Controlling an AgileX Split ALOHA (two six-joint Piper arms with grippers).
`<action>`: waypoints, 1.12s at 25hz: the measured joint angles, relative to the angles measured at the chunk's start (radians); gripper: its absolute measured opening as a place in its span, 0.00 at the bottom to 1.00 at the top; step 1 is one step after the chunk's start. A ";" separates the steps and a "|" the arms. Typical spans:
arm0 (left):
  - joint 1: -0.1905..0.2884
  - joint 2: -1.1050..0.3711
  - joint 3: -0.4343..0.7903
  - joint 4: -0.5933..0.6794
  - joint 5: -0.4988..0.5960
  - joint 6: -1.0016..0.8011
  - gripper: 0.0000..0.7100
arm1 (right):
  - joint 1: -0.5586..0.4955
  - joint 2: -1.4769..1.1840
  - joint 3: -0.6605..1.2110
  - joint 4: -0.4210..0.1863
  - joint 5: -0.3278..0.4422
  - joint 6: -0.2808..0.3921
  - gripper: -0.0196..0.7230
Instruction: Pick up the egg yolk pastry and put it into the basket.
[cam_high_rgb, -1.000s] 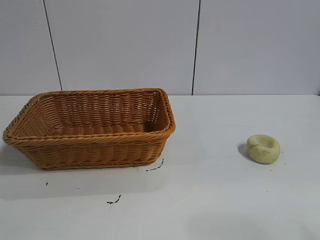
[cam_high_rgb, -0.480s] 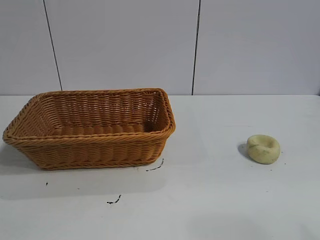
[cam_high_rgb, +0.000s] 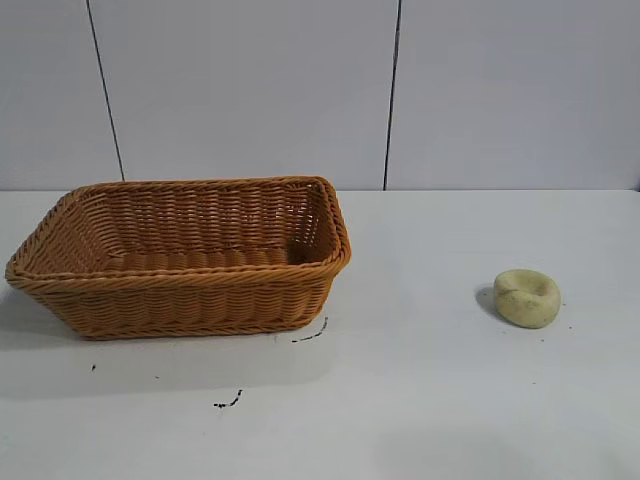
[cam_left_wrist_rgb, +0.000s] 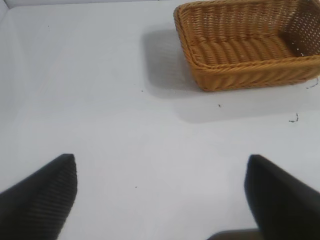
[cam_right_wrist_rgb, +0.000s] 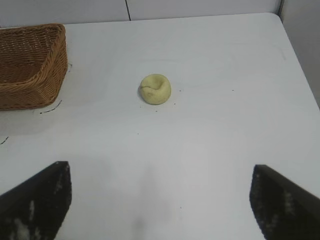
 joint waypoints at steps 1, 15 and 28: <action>0.000 0.000 0.000 0.000 0.000 0.000 0.98 | 0.000 0.000 0.000 0.000 0.000 0.000 0.96; 0.000 0.000 0.000 0.000 0.000 0.000 0.98 | 0.000 0.300 -0.053 0.014 -0.001 0.000 0.96; 0.000 0.000 0.000 0.000 0.000 0.000 0.98 | 0.000 1.017 -0.255 0.032 -0.083 0.000 0.96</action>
